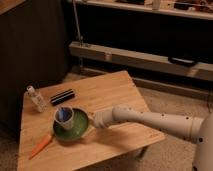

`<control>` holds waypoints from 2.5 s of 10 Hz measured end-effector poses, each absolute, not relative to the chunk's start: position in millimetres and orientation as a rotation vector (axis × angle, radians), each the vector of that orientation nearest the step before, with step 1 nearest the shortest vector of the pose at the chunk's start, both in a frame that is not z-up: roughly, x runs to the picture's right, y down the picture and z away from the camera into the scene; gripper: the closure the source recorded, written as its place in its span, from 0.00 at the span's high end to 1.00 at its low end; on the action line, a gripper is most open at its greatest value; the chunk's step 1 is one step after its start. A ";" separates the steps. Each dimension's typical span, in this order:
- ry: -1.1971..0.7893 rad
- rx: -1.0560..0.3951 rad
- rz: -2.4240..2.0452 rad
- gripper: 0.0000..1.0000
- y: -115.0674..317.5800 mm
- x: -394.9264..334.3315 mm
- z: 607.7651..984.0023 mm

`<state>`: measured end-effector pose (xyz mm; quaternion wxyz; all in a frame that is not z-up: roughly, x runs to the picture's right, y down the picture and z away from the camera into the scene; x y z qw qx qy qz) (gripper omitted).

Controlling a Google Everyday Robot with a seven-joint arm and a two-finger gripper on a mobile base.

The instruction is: Push the ceramic bowl across the table

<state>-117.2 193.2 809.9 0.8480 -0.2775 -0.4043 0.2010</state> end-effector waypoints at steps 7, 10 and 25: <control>-0.877 -0.592 0.373 0.79 186.5 -145.1 803.3; -0.880 -0.595 0.363 0.79 184.2 -152.4 802.8; -0.925 -0.639 0.267 0.79 190.4 -216.4 788.9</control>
